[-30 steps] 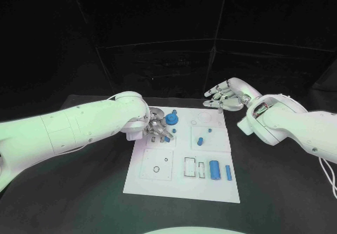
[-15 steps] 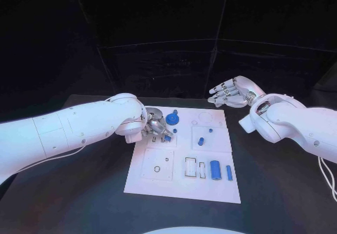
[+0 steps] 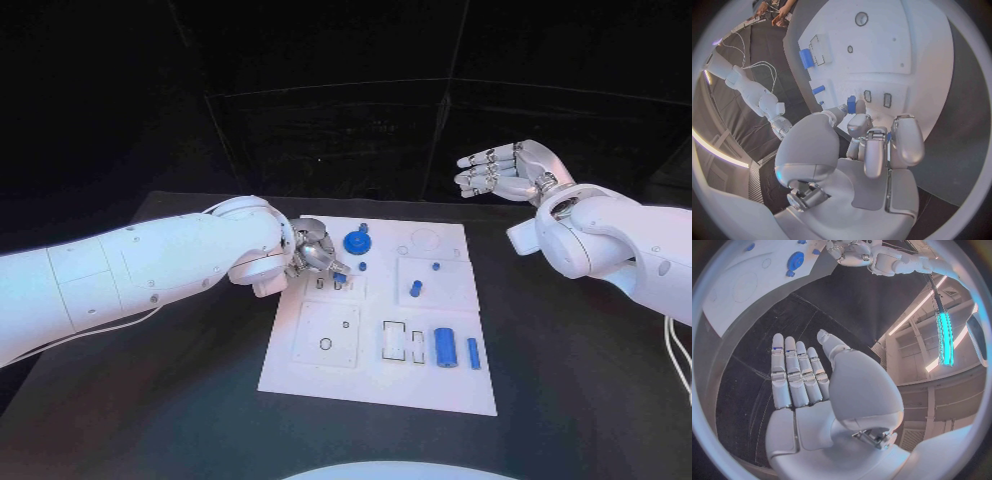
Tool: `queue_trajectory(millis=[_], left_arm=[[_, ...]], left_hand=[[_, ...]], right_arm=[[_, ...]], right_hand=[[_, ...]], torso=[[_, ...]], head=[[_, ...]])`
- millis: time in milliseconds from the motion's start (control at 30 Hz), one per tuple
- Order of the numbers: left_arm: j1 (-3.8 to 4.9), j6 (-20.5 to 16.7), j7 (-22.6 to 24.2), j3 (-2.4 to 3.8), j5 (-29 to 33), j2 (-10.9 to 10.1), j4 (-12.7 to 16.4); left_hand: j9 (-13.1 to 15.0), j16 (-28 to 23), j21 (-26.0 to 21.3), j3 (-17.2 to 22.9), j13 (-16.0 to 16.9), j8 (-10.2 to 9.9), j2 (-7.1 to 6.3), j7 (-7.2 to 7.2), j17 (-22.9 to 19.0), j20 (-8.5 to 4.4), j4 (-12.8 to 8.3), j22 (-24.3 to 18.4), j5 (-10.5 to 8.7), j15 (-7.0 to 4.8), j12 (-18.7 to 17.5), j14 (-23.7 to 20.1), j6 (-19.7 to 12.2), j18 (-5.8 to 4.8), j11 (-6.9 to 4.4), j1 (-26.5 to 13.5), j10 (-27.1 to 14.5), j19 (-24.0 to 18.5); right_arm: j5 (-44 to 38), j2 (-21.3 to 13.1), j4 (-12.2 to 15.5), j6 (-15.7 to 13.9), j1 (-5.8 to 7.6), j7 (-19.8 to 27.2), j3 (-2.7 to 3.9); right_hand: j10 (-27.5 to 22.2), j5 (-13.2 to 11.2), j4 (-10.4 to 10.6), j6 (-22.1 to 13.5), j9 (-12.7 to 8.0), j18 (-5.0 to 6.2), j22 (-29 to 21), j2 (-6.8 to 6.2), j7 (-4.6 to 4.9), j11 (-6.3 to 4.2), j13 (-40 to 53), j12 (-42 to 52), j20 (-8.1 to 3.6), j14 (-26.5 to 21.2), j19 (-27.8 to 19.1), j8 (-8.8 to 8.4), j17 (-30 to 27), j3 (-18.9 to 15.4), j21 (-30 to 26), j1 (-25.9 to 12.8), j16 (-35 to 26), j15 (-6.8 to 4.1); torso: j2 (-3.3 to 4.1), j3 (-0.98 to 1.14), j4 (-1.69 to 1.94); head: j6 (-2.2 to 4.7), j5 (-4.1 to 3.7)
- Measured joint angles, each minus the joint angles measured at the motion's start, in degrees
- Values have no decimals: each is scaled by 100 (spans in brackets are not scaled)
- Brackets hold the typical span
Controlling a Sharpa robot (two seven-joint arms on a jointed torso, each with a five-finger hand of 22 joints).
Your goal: Assemble the parts on the task board
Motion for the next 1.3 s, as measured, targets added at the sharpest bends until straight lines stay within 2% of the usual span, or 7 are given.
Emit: queue_trajectory(millis=[167, 467, 833, 1300], left_arm=[[-67, -202, 10, -5, -184, -19, 24], [-132, -381, 10, -14, -618, 22, 7], [-197, -374, -6, -38, -998, 80, -60], [-215, -241, -12, -38, -1151, 112, -102]], left_hand=[[3, 0, 1, 7, 1, 0, -16, -20, 0, 0, -6, 19, 0, 0, 7, 0, 20, 0, -10, -3, 11, 0], [3, 0, 1, 7, 0, -1, -60, -20, 0, 0, -7, 18, -2, 0, 7, 0, 21, 0, -28, -4, 29, 0], [1, 0, 1, 78, -17, -1, -96, -18, 0, -20, -77, 35, -11, 0, 7, 0, 21, 1, -28, -40, 29, 20], [1, 0, 0, 78, -34, -7, -79, -17, 0, -20, -77, 29, -28, 1, 7, 0, 21, 1, -27, -26, 28, 20]], right_arm=[[150, 38, -132, 1, 4, 174, 0], [264, 52, -242, -6, 14, 392, 0], [245, 40, -118, -31, 16, 478, 1], [231, 50, -145, -55, 17, 491, 1]], right_hand=[[-9, 0, -15, 0, 0, -1, -6, -27, 0, 9, 0, -24, 28, -19, -28, -22, -54, 15, -80, -27, -71, 19], [-29, 0, -47, -21, 1, -1, -5, -26, 20, 29, 1, -76, 28, -39, -28, -22, -65, 47, -147, -27, -111, 39], [-29, 0, -52, -21, -3, -1, -5, -49, 20, 28, 1, -75, 28, -39, -28, -22, -65, 51, -169, -49, -134, 39], [-29, 0, -63, -20, -3, -1, -4, -25, 20, 28, 2, -75, 49, -39, -7, -22, -64, 62, -190, -72, -133, 39]], torso=[[-10, 9, 16], [-10, 11, 16], [-9, 12, 8], [-9, 15, 7]], head=[[-19, 2], [-9, 90], [-45, 120], [-75, 115]])
